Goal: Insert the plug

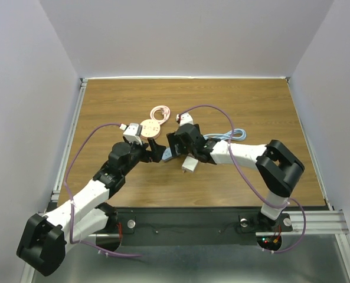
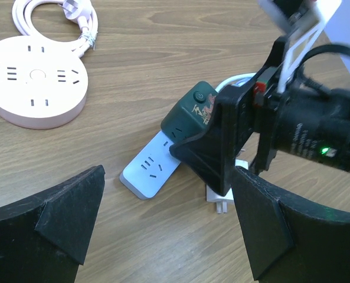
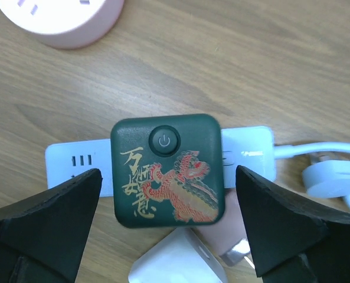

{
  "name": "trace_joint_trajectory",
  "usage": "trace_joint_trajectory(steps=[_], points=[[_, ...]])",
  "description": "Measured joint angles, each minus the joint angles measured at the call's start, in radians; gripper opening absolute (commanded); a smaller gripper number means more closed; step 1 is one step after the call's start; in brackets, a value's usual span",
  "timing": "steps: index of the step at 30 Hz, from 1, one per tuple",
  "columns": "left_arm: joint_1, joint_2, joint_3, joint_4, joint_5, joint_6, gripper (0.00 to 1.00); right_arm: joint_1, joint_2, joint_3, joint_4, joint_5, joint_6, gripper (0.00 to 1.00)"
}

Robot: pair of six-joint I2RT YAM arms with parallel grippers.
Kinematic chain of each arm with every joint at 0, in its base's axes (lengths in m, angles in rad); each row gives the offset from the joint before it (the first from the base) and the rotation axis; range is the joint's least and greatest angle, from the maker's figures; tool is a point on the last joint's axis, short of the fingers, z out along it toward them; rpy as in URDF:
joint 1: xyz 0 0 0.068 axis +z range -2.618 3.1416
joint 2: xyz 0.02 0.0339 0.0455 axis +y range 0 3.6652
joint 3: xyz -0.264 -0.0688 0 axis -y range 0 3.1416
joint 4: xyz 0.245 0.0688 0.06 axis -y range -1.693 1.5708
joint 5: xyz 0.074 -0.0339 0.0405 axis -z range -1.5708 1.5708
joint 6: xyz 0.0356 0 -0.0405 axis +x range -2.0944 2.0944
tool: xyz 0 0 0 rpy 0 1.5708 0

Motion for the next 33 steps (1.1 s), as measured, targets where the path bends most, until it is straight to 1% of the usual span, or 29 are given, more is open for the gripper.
trace_joint_trajectory(steps=[5, 8, 10, 13, 15, 21, 25, 33], points=[[-0.021, 0.002, 0.0, 0.003, 0.0, 0.014, 0.97, -0.021, -0.091, 0.004, -0.013, 0.032, -0.019, 1.0], [-0.068, 0.011, 0.0, 0.006, -0.01, 0.025, 0.97, -0.053, -0.155, 0.002, -0.013, 0.045, -0.017, 1.0], [-0.134, 0.042, 0.002, 0.021, -0.027, 0.031, 0.96, -0.094, -0.229, -0.025, -0.006, 0.061, -0.01, 1.0], [-0.23, 0.109, 0.018, 0.033, -0.041, 0.035, 0.96, -0.158, -0.338, -0.094, -0.005, 0.094, 0.011, 1.0], [-0.273, 0.159, 0.034, 0.044, -0.046, 0.036, 0.96, -0.2, -0.402, -0.143, -0.012, 0.122, 0.031, 1.0], [-0.389, 0.339, 0.118, 0.085, -0.081, 0.035, 0.96, -0.254, -0.51, -0.241, -0.042, 0.14, 0.082, 1.0], [-0.419, 0.43, 0.163, 0.1, -0.11, 0.035, 0.96, -0.257, -0.542, -0.268, -0.057, 0.142, 0.097, 1.0], [-0.433, 0.537, 0.196, 0.12, -0.16, 0.035, 0.96, -0.266, -0.597, -0.272, -0.068, 0.142, 0.118, 1.0]])
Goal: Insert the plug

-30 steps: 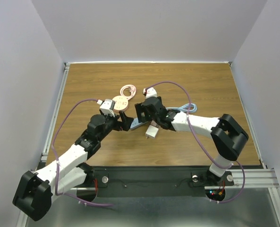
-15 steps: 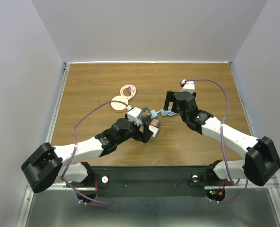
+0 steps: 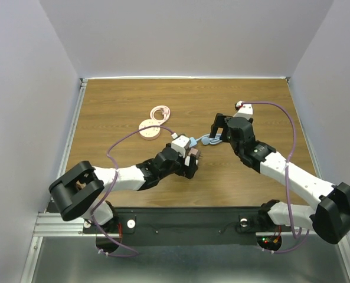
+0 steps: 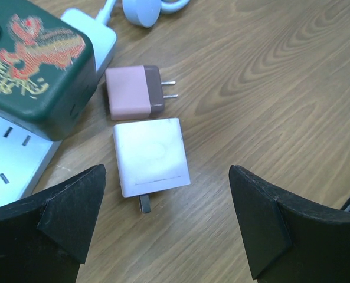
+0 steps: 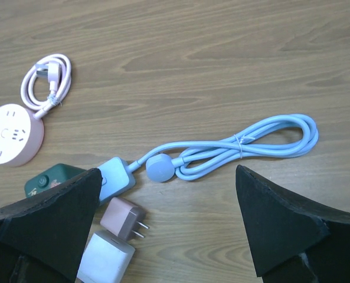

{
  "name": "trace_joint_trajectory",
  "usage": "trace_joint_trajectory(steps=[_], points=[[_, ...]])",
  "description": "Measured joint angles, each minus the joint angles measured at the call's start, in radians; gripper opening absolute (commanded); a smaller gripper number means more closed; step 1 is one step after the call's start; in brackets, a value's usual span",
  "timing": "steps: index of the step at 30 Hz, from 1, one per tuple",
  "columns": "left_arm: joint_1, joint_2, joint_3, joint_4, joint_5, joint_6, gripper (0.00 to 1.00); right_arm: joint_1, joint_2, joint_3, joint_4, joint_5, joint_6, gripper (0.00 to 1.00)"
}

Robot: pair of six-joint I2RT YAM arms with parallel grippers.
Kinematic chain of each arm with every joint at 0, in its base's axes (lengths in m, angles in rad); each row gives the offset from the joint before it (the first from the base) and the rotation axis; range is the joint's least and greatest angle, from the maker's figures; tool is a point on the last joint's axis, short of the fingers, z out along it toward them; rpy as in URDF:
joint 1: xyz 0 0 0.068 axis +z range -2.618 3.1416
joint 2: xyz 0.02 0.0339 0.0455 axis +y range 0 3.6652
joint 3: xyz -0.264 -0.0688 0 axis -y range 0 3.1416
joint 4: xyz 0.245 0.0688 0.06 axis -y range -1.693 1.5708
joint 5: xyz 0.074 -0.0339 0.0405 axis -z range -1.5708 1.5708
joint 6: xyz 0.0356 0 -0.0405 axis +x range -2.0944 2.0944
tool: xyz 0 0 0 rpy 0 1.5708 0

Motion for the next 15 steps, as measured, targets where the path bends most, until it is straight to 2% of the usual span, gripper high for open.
trace_joint_trajectory(steps=[13, 15], points=[[-0.015, 0.155, 0.04, 0.029, -0.016, 0.003, 0.96, -0.019, -0.042, -0.002, -0.005, -0.006, 0.005, 1.0], [-0.015, 0.175, 0.056, 0.028, -0.022, 0.003, 0.93, -0.021, -0.042, -0.002, -0.005, -0.008, 0.005, 1.0]])
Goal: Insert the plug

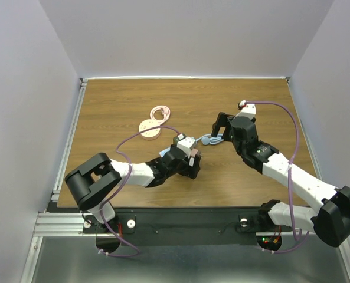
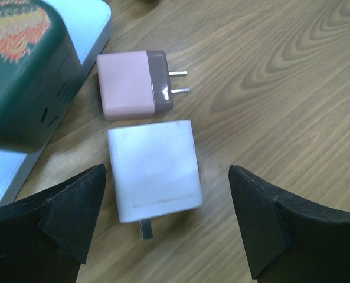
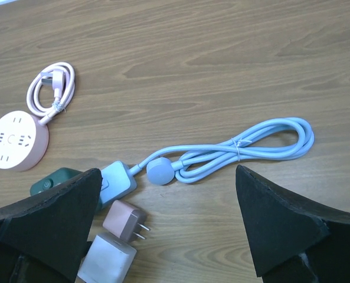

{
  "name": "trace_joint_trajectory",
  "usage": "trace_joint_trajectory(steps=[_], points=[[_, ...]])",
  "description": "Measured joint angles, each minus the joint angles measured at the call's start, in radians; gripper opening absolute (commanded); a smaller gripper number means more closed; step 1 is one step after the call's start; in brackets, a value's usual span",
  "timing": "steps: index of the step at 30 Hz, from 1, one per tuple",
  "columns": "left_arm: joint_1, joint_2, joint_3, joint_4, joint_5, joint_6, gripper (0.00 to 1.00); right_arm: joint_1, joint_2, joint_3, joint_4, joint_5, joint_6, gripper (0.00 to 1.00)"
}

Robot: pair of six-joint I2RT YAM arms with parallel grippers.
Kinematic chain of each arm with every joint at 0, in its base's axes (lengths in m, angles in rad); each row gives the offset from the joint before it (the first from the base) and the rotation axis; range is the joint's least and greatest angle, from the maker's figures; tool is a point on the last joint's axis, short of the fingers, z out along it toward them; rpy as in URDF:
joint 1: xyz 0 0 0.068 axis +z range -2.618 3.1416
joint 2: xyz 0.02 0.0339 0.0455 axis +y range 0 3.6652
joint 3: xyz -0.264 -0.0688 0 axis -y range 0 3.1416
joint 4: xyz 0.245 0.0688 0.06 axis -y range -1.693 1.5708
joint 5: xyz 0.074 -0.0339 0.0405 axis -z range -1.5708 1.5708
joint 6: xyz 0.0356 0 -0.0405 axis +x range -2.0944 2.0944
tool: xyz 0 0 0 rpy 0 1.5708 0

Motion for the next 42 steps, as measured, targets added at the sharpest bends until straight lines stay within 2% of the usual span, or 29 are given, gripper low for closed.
trace_joint_trajectory(steps=[4, 5, 6, 7, 10, 11, 12, 17, 20, 25, 29, 35, 42], points=[[0.0, 0.053, 0.045, -0.006, -0.006, 0.001, 0.71, -0.001, -0.001, 0.0, -0.002, -0.005, 0.0, 1.0], [0.0, 0.063, 0.053, -0.007, -0.004, 0.001, 0.54, -0.001, -0.003, 0.0, -0.002, -0.006, 0.0, 1.0], [0.0, 0.072, 0.058, -0.009, -0.002, 0.006, 0.47, -0.001, -0.005, 0.0, -0.003, -0.006, 0.0, 1.0], [0.0, 0.074, 0.06, -0.01, 0.001, 0.006, 0.36, -0.002, -0.008, 0.0, -0.003, -0.008, -0.001, 1.0], [0.0, 0.074, 0.063, -0.012, 0.01, 0.013, 0.19, -0.006, -0.015, 0.0, -0.004, -0.012, -0.001, 1.0], [0.0, 0.074, 0.063, -0.013, 0.017, 0.016, 0.04, -0.008, -0.015, 0.0, -0.006, -0.013, -0.001, 1.0], [0.0, 0.074, 0.063, -0.013, 0.019, 0.016, 0.0, -0.01, -0.016, 0.0, -0.011, -0.016, -0.002, 1.0], [0.0, 0.045, 0.046, -0.027, 0.04, 0.035, 0.0, -0.015, -0.017, 0.005, -0.047, -0.067, -0.009, 1.0], [0.0, -0.058, -0.021, -0.034, 0.047, 0.074, 0.0, -0.019, -0.017, 0.023, -0.093, -0.154, -0.01, 1.0], [0.0, -0.291, -0.12, -0.001, 0.055, 0.157, 0.0, -0.021, -0.016, 0.093, -0.174, -0.373, -0.005, 0.99], [0.0, -0.391, -0.167, 0.061, 0.111, 0.201, 0.0, -0.021, -0.014, 0.123, -0.206, -0.573, 0.015, 0.97], [0.0, -0.449, -0.183, 0.093, 0.153, 0.235, 0.0, -0.021, 0.038, 0.16, -0.22, -0.83, 0.04, 0.94], [0.0, -0.48, -0.183, 0.134, 0.182, 0.264, 0.0, -0.021, 0.121, 0.159, -0.236, -1.029, 0.044, 0.89]])
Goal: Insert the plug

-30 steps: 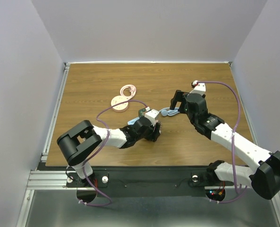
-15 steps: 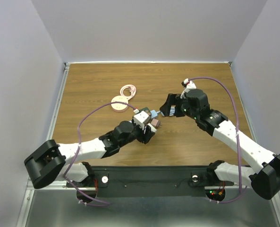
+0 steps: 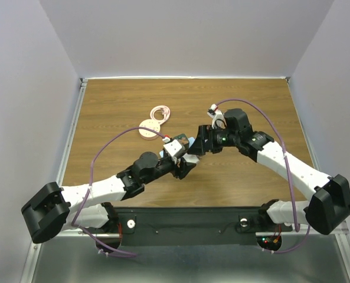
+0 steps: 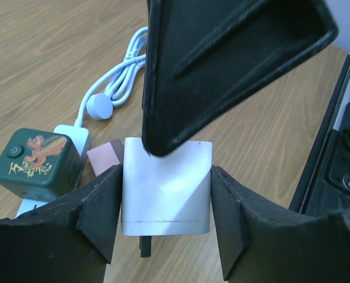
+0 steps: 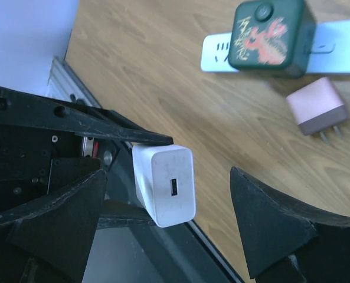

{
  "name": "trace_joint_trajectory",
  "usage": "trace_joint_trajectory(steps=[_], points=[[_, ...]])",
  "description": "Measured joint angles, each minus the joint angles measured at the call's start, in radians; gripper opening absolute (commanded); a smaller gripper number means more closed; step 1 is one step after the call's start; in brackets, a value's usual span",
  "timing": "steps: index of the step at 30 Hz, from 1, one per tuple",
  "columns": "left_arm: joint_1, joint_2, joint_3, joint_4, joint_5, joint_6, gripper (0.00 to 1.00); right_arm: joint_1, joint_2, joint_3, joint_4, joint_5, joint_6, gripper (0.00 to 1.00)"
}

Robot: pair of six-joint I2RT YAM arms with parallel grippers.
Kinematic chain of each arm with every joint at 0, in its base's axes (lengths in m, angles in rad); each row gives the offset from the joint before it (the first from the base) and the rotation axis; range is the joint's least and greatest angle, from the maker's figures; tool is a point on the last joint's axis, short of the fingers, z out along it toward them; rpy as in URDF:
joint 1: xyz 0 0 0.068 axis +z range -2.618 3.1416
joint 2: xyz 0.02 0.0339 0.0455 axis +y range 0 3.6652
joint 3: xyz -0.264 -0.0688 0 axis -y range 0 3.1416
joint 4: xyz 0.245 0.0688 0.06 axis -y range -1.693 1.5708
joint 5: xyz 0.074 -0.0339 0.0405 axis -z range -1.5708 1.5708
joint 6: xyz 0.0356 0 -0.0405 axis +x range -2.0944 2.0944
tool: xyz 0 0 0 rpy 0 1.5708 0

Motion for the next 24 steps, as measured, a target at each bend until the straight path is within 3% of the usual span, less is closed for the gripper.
trace_joint_trajectory(steps=[11, 15, 19, 20, 22, 23, 24], points=[[-0.019, -0.037, 0.0, 0.045, 0.003, 0.011, 0.0, 0.0, 0.005, -0.027, -0.005, -0.095, 0.004, 0.85], [-0.025, -0.054, 0.0, 0.06, -0.002, 0.016, 0.0, 0.0, 0.005, -0.034, -0.012, -0.109, 0.012, 0.77], [-0.028, -0.05, 0.0, 0.062, -0.003, 0.017, 0.0, 0.0, 0.003, -0.034, -0.011, -0.134, 0.025, 0.55], [-0.03, -0.046, 0.0, 0.064, -0.003, 0.018, 0.0, 0.0, 0.003, -0.034, -0.01, -0.142, 0.027, 0.41], [-0.035, -0.04, 0.0, 0.064, -0.005, 0.018, 0.0, 0.001, 0.002, -0.034, -0.008, -0.165, 0.033, 0.26], [-0.037, -0.036, 0.0, 0.067, -0.003, 0.016, 0.08, 0.001, 0.002, -0.034, -0.004, -0.175, 0.032, 0.11], [-0.039, -0.034, 0.0, 0.067, -0.004, 0.013, 0.13, 0.0, 0.002, -0.034, -0.005, -0.177, 0.032, 0.04]])
